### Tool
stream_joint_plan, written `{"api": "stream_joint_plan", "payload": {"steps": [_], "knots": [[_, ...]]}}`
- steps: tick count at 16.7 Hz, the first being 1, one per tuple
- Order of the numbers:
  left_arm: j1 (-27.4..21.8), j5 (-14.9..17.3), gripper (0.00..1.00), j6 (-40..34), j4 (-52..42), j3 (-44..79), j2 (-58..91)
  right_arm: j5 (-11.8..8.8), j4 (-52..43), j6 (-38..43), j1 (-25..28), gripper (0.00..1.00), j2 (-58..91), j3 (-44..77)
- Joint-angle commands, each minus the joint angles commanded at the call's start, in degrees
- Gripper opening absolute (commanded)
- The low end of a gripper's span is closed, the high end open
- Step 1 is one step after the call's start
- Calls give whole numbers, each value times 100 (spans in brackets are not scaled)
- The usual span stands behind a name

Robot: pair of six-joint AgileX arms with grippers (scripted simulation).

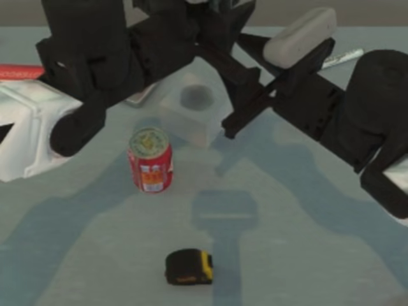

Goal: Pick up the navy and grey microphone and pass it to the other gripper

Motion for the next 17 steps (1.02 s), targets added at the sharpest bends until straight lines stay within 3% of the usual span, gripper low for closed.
{"api": "stream_joint_plan", "payload": {"steps": [3, 4, 13, 17], "knots": [[0, 0, 0, 0, 0, 0, 0, 0, 0, 0, 0, 98, 0, 0], [0, 0, 0, 0, 0, 0, 0, 0, 0, 0, 0, 100, 0, 0], [14, -16, 0, 15, -9, 22, -28, 4, -4, -9, -12, 100, 10, -43], [379, 296, 0, -7, -41, -170, -230, -99, -74, -14, -101, 100, -625, -628]]}}
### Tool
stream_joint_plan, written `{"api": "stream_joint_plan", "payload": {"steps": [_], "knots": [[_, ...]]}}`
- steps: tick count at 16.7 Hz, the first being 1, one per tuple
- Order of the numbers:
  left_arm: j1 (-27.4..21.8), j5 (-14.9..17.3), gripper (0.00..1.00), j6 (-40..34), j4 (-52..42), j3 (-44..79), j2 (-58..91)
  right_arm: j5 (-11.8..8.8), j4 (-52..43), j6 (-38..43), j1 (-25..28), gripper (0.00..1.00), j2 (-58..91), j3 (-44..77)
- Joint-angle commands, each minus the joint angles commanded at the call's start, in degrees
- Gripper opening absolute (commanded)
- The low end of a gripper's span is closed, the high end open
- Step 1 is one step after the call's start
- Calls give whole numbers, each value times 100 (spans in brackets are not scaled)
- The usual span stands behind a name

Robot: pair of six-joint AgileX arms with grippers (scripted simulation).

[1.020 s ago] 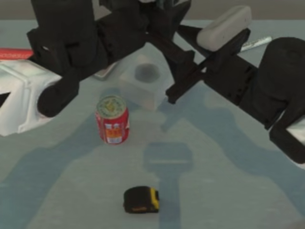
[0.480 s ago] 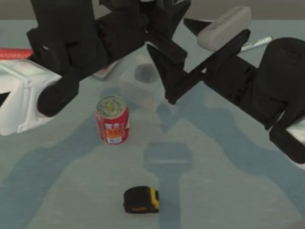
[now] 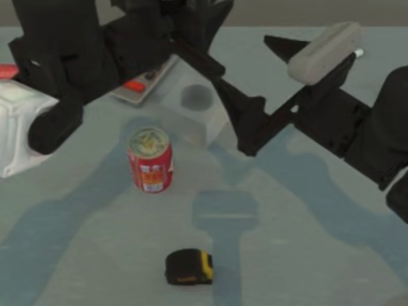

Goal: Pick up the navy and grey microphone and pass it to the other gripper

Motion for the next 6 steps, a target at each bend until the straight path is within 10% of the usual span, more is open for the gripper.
{"api": "stream_joint_plan", "payload": {"steps": [6], "knots": [[554, 485, 0, 45, -34, -278, -318, -171, -59, 14, -104, 100, -927, -838]]}}
